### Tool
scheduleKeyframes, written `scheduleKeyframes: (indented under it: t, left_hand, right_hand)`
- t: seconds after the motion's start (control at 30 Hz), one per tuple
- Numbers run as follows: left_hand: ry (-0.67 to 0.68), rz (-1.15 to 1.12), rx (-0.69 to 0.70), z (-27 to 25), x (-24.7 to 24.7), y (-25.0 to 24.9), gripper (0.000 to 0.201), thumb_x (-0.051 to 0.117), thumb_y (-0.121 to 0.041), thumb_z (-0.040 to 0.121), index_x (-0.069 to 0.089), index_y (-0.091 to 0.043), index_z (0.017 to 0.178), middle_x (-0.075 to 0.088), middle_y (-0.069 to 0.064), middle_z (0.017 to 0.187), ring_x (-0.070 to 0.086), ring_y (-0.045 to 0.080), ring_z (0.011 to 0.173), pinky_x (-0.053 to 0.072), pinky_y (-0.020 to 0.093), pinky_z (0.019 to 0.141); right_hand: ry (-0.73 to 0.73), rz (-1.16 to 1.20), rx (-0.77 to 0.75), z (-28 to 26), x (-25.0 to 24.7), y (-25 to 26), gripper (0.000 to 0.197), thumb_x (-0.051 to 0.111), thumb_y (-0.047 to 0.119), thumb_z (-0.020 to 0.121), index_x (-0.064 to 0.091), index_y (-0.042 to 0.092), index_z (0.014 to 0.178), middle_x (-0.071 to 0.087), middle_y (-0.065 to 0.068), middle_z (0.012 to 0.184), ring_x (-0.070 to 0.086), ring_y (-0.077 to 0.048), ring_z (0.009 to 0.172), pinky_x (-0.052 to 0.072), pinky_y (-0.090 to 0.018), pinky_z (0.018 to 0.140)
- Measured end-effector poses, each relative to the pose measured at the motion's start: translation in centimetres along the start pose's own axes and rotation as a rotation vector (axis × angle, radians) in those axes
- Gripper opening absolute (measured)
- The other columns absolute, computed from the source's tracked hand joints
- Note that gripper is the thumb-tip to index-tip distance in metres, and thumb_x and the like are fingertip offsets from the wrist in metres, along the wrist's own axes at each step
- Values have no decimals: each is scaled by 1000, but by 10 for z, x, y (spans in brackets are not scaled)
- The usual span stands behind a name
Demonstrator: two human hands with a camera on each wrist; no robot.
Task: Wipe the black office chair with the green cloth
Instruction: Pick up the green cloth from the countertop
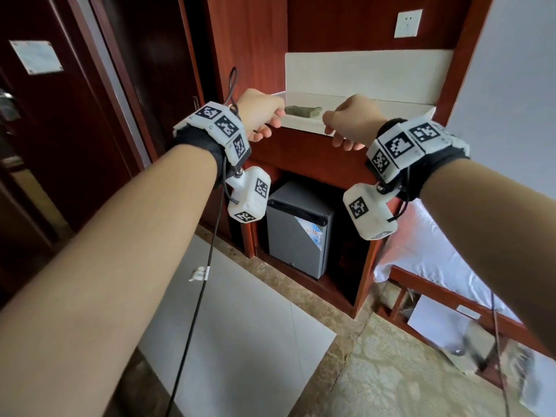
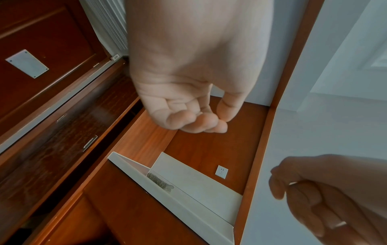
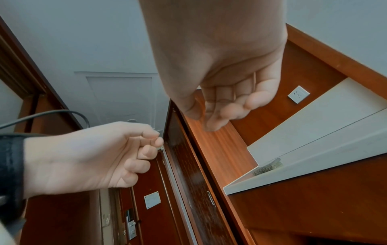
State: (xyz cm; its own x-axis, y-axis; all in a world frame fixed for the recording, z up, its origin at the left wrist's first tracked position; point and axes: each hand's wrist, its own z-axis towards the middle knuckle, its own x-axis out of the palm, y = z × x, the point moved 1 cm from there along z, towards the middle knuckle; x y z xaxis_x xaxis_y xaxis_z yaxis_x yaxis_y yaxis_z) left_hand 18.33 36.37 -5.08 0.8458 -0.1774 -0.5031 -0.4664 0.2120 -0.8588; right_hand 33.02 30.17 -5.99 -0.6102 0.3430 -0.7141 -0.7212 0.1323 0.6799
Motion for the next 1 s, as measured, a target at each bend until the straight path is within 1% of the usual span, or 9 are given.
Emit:
scheduleKeyframes:
  t: [0.17,0.3,0.57,0.7,0.77,0.83,0.9,1.0]
  left_hand:
    - [44,15,-5,66,9,12,14,48,-17,88,54,-15,75,52,-3,65,40,9,42,31,16,40]
    - [68,27,-5,131,17,24,15,49,-16,86,55,-16,73,52,-3,63,40,7,34,31,14,38]
    - [110,15,-4,267,21,49,17,49,-16,87,54,-16,71,52,-3,64,40,8,37,30,15,37]
    - [135,-6,-5,331,25,65,18,49,-15,88,54,-15,70,52,-2,64,40,11,41,30,15,38]
    - [143,-10,-2,359,28,72,19,49,-15,88,54,-15,70,52,-2,65,40,10,41,30,16,38]
    - [136,-10,-5,386,33,78,20,49,-16,89,54,-15,70,52,-2,64,39,9,36,30,15,38]
    - [131,-17,-11,411,39,83,20,49,-16,89,54,-15,70,53,-3,64,39,7,32,30,15,37]
    - [125,14,-6,445,51,89,19,49,-18,89,54,-17,70,54,-4,66,41,5,31,30,13,35]
  right_hand:
    - [-7,-21,3,62,13,-12,26,42,21,90,59,11,72,60,-2,60,50,-13,47,39,-22,47]
    - [-7,-25,45,121,31,-29,26,42,21,90,59,10,72,61,-3,61,50,-14,47,39,-22,47]
    - [-29,-40,142,249,66,-46,25,42,18,88,60,8,74,61,-3,60,49,-14,46,38,-22,45]
    - [-56,-29,164,312,84,-49,26,43,18,88,64,4,83,61,-4,62,49,-16,47,38,-23,45]
    - [-66,-42,164,339,92,-55,27,44,18,88,65,2,86,62,-6,65,50,-16,50,38,-24,46]
    - [-73,-81,157,365,98,-64,25,44,20,88,63,4,84,64,-9,74,49,-17,53,40,-24,50]
    - [-78,-133,158,389,104,-73,21,45,23,88,57,7,81,60,-10,79,45,-18,53,38,-26,55]
    - [-86,-181,173,425,111,-88,18,47,25,90,52,8,86,53,-8,76,42,-18,54,35,-25,53]
